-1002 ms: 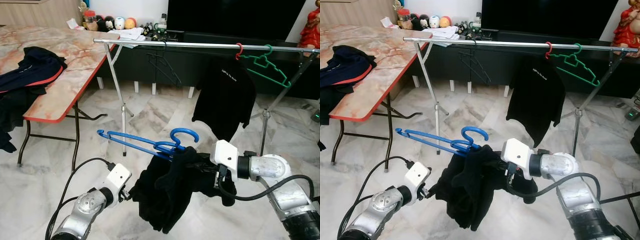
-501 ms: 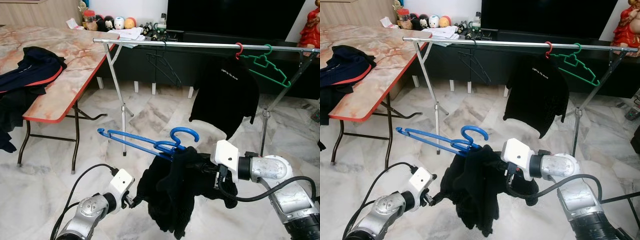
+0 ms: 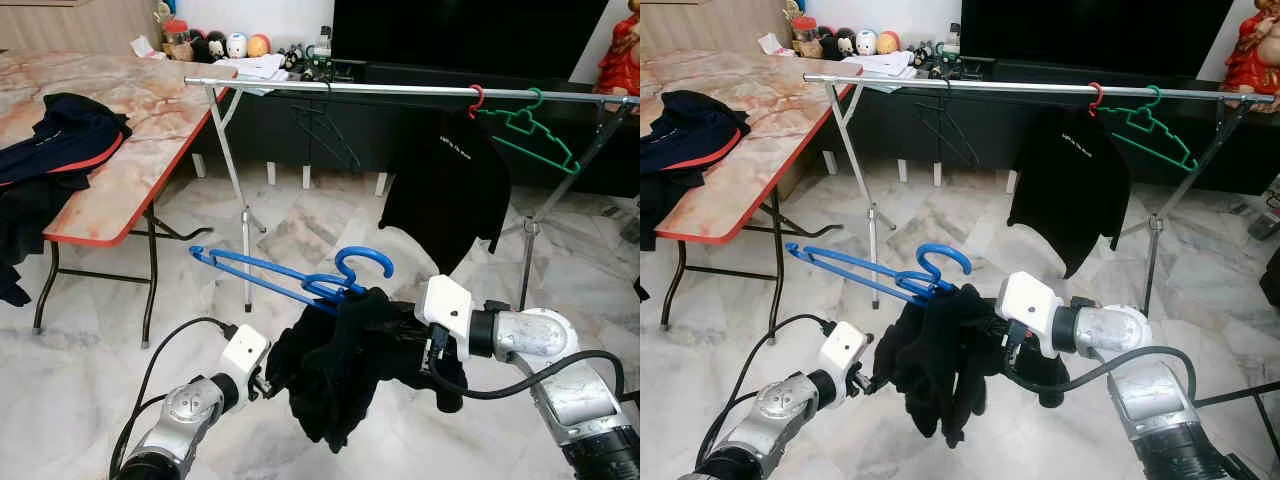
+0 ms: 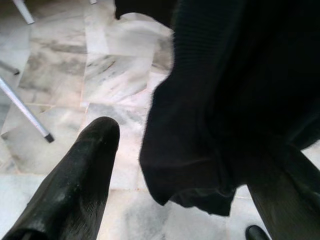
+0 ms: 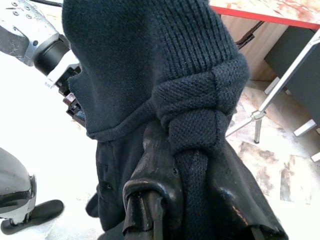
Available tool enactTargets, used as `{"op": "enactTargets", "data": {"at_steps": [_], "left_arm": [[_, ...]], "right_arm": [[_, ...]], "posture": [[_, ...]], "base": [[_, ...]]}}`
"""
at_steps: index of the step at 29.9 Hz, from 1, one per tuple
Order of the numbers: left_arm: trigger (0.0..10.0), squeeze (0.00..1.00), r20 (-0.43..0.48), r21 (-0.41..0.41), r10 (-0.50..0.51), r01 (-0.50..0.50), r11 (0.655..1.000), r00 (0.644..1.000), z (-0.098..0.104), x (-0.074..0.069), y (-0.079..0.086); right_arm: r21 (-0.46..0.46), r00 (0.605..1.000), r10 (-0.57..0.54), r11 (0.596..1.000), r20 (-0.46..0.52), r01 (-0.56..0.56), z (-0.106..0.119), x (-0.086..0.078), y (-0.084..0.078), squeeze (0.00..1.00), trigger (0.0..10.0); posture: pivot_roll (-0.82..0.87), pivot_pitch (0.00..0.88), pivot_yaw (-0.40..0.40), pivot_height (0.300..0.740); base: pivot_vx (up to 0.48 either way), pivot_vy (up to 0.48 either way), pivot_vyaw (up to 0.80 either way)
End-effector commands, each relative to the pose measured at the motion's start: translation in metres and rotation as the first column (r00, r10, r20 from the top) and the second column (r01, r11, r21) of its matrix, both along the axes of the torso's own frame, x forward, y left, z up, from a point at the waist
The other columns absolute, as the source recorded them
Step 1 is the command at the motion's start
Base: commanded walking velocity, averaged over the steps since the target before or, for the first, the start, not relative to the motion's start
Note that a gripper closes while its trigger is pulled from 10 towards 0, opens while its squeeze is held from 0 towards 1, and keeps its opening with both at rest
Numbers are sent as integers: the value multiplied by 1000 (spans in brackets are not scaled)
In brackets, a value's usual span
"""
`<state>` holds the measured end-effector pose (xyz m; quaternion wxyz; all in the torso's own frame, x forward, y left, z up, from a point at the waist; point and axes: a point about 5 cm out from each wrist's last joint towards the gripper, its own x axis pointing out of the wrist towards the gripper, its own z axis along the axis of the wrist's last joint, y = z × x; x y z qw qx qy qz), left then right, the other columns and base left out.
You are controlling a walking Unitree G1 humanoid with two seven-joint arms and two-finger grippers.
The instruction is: Hang hanger
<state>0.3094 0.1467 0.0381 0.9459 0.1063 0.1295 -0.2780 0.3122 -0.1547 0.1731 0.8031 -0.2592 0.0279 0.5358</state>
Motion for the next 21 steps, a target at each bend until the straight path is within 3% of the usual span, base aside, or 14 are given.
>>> {"op": "enactTargets", "data": {"at_steps": [1,11,12,13,14,21], "left_arm": [[10000,0,-2,4,12,-12,1000,1000,-1,1,1],[10000,0,-37,-29,-12,11,1000,999,-7,-2,-9],[6902,0,-42,-46,-23,21,999,999,-6,-2,-10],[6902,0,-43,-52,-26,23,998,999,-6,-2,-11],[0,0,-45,-61,-25,23,998,999,-6,-2,-11],[0,0,-56,-65,-48,44,997,997,-8,-3,-11]], "right_arm": [[20,998,31,999,57,-33,15,-1,6,0,0],[41,998,27,999,64,-29,18,1,8,0,0],[43,997,27,999,66,-29,19,1,8,0,0],[44,997,26,999,67,-29,19,1,8,0,0],[43,997,25,999,67,-28,19,1,8,0,0],[47,998,14,999,66,-17,17,2,7,0,0]], "posture": [[-3,121,-29,740],[-9,119,-30,740],[-9,119,-30,740],[-10,118,-30,740],[-10,118,-30,740],[-14,108,-27,740]], "base": [[0,0,0],[0,0,0],[0,0,0],[0,0,0],[0,0,0],[0,0,0]]}}
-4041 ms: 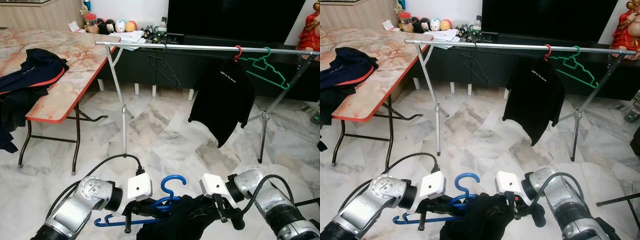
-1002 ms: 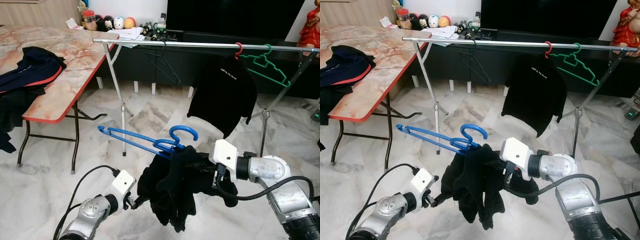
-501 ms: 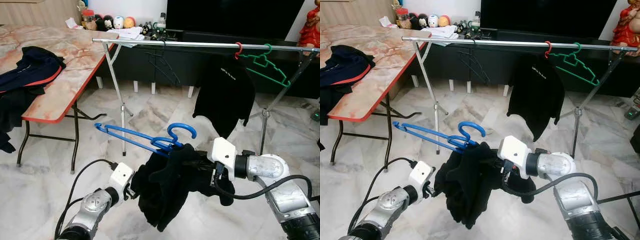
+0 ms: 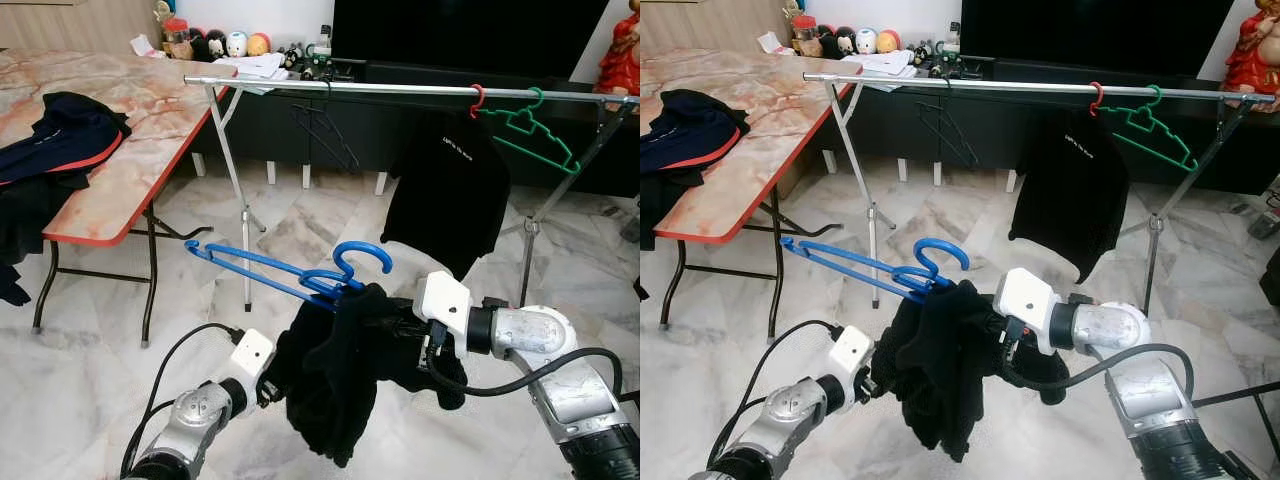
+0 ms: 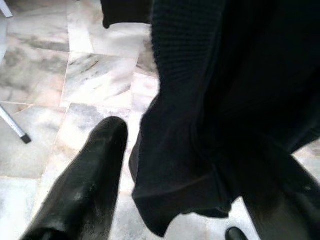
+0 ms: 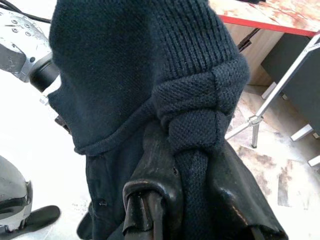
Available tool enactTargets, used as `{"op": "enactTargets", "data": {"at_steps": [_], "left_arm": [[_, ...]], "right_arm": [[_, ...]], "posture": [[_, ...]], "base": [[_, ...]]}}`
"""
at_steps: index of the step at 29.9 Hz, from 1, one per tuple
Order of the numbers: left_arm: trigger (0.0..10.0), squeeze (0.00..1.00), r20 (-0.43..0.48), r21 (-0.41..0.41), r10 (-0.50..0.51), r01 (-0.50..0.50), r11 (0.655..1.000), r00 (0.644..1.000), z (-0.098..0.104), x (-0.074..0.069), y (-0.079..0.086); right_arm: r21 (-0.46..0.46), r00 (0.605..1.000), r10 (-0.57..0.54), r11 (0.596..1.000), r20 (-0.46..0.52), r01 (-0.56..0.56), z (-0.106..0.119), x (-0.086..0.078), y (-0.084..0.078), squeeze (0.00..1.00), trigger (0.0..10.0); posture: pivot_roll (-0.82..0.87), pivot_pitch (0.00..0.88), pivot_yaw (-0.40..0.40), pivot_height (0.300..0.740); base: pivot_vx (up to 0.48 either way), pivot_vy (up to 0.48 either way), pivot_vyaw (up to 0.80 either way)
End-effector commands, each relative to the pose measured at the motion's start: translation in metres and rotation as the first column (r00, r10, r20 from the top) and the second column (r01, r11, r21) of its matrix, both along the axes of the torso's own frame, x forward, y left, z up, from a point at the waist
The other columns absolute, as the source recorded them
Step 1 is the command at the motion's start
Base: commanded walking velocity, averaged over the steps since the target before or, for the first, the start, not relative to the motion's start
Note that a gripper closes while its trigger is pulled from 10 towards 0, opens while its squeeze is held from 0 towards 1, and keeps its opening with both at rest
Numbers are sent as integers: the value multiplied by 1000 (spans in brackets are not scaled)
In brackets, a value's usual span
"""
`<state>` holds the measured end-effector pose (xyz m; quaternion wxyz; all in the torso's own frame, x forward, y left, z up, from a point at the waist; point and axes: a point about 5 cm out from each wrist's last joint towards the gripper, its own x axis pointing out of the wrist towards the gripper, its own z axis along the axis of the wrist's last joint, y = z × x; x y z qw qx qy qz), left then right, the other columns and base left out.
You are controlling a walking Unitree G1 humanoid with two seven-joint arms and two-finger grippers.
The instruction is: Hang hanger
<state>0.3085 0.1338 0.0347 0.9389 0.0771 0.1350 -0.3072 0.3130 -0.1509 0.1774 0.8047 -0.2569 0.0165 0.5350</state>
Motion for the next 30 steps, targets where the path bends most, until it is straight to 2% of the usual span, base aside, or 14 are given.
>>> {"op": "enactTargets", "data": {"at_steps": [1,11,30], "left_arm": [[0,0,-26,-9,3,-4,1000,1000,-4,-2,2],[0,0,-37,-47,-27,25,999,999,-3,-2,-3],[0,0,-56,-72,-7,3,997,998,-5,-2,-3]], "right_arm": [[31,999,9,999,48,-10,12,2,3,0,0],[34,999,-2,999,50,0,13,3,0,0,0],[43,999,-1,999,47,-1,11,3,3,0,0]], "posture": [[-13,108,-28,740],[-23,90,-28,740],[-15,83,-25,740]], "base": [[0,0,0],[0,0,0],[0,0,0]]}}
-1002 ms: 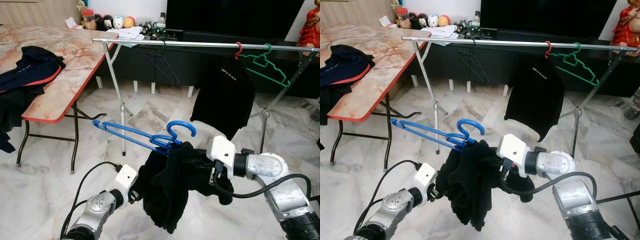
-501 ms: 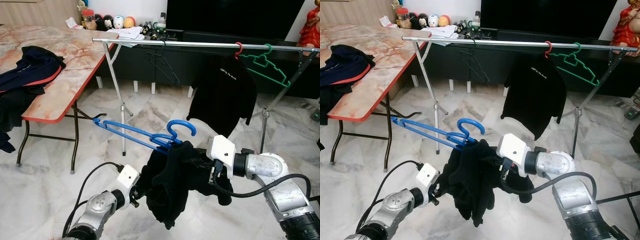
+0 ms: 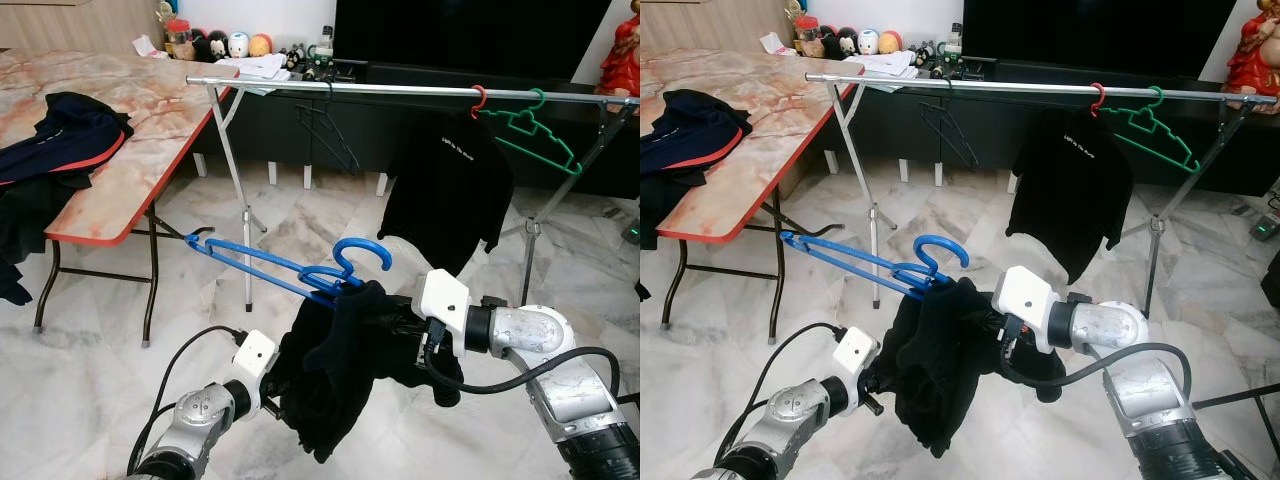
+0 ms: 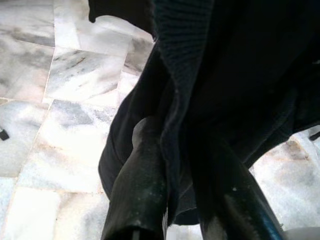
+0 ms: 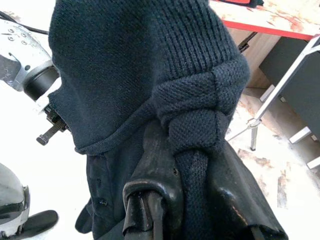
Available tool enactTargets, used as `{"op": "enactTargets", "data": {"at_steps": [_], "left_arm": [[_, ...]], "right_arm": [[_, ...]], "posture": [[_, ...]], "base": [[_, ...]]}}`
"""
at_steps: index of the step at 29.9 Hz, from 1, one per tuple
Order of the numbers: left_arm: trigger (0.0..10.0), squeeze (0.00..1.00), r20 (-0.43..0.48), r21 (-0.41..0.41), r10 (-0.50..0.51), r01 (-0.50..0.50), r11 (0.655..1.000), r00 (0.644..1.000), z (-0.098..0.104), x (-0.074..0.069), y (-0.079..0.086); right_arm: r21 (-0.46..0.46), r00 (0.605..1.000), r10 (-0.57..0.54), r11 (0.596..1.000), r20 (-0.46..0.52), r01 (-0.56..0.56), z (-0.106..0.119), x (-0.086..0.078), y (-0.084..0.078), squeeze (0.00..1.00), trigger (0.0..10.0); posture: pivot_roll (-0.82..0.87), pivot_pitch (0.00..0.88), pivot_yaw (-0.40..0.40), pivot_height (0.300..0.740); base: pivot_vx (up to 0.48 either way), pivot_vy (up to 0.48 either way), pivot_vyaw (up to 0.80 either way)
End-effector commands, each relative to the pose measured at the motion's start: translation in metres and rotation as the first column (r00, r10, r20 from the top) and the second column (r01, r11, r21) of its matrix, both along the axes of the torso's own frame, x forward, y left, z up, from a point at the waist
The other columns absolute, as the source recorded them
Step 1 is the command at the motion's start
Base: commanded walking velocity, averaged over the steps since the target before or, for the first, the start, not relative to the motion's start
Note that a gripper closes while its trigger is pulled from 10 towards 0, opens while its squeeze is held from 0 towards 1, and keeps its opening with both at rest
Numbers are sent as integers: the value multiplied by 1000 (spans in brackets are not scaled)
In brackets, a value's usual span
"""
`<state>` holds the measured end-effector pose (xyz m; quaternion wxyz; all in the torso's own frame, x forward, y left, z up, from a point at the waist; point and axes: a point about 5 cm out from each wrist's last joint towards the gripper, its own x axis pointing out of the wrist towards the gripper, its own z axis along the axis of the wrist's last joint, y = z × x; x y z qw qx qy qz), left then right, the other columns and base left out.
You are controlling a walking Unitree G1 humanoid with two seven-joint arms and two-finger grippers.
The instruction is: Hang hanger
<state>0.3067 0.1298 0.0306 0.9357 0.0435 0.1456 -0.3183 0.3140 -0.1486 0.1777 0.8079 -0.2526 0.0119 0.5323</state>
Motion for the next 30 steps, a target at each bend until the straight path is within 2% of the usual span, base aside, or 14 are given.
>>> {"op": "enactTargets", "data": {"at_steps": [1,15,20,23,26,30], "left_arm": [[0,0,-14,-13,6,-7,1000,1000,-1,0,1],[0,0,-24,-26,23,-23,999,999,-2,0,2],[0,0,-21,-30,57,-57,998,998,-2,0,4],[0,0,-13,11,113,-113,994,994,-4,1,10],[0,0,-18,52,153,-152,987,988,-8,-2,19],[0,0,-35,67,170,-168,984,985,-12,-4,23]], "right_arm": [[29,999,4,1000,43,-5,11,2,1,0,0],[30,999,1,1000,36,-2,8,1,2,0,0],[10,999,5,1000,38,-5,7,1,1,0,0],[-115,1000,11,993,15,-9,-6,-1,-8,0,0],[-193,1000,-14,981,-13,11,-16,-3,-25,0,0],[-199,999,-40,980,-36,32,-18,-6,-38,0,0]], "posture": [[-15,83,-25,740],[-10,89,-23,740],[-9,91,-22,740],[-5,102,-26,740],[-6,111,-29,740],[-7,117,-25,740]], "base": [[0,0,0],[0,0,0],[0,0,0],[0,0,0],[0,0,0],[0,0,0]]}}
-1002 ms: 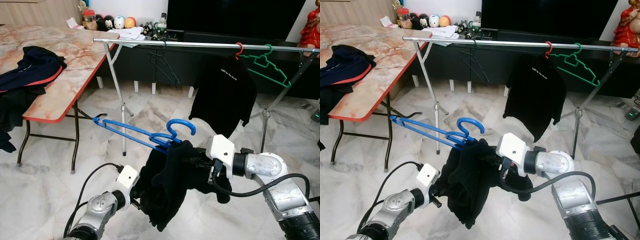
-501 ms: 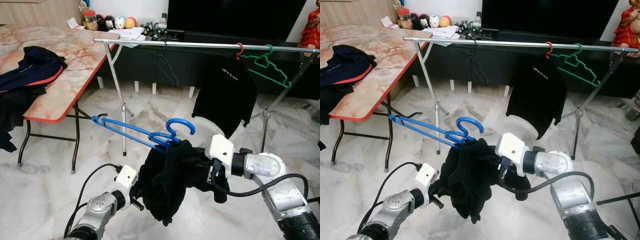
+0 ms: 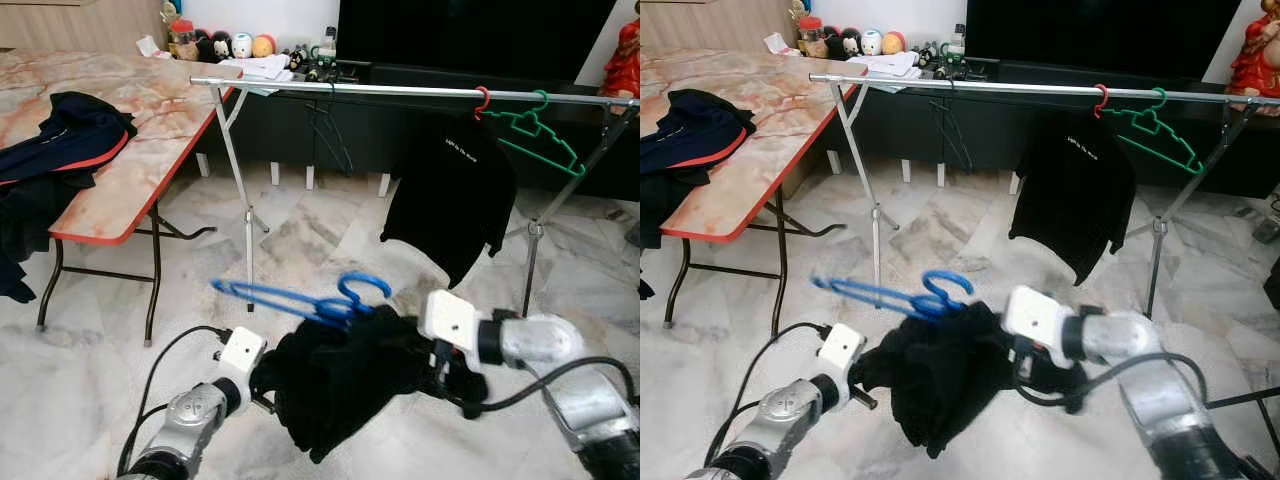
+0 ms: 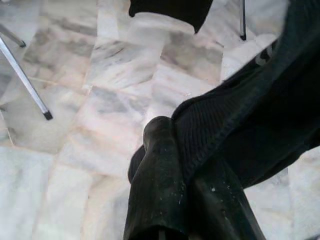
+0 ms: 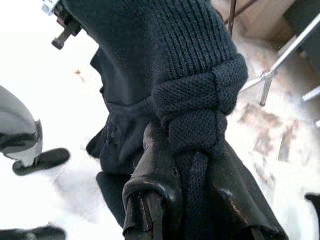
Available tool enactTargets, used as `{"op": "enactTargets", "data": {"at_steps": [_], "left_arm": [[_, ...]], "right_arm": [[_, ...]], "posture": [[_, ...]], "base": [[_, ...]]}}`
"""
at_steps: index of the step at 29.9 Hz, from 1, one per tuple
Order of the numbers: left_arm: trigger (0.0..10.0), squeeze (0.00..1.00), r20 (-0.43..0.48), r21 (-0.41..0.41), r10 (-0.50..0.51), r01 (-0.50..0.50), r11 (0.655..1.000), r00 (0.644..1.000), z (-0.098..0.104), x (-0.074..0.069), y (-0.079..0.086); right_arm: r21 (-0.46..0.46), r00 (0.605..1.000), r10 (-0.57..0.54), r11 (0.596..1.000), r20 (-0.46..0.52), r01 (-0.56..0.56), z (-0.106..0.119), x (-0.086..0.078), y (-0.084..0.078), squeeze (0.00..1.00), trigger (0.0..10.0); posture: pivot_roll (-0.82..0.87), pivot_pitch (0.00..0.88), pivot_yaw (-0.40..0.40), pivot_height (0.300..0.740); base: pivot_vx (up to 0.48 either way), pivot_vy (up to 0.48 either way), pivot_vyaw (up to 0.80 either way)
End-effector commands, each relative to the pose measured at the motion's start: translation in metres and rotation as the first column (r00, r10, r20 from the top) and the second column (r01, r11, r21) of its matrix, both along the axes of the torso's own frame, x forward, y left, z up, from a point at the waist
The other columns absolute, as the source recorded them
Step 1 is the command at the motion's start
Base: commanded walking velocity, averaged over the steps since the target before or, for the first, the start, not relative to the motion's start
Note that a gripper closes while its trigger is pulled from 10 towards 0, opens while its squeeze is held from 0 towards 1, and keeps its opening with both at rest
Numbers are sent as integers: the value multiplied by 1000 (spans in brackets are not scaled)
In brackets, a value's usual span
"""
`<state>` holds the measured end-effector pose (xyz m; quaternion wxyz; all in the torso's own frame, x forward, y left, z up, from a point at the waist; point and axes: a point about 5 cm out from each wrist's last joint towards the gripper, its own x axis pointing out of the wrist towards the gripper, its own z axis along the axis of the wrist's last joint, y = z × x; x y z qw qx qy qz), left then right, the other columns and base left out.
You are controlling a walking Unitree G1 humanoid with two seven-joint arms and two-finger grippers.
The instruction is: Hang hanger
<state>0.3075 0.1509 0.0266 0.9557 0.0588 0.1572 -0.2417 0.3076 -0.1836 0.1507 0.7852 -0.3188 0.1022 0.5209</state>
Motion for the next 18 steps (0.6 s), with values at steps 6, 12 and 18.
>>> {"op": "enactTargets", "data": {"at_steps": [6,12,18], "left_arm": [[0,0,-60,28,50,-49,998,997,-11,-7,6],[0,0,-77,57,77,-73,996,994,-13,-7,11],[0,0,-82,65,79,-74,995,993,-14,-7,12]], "right_arm": [[-32,1000,-15,999,-11,14,3,-6,-23,0,0],[-43,994,8,999,-109,-13,-2,-19,-42,0,0],[-217,988,-87,974,-128,58,-15,-19,-68,0,0]], "posture": [[-9,122,-18,740],[-10,128,-12,740],[-10,132,-9,740]], "base": [[0,0,0],[0,0,0],[0,0,0]]}}
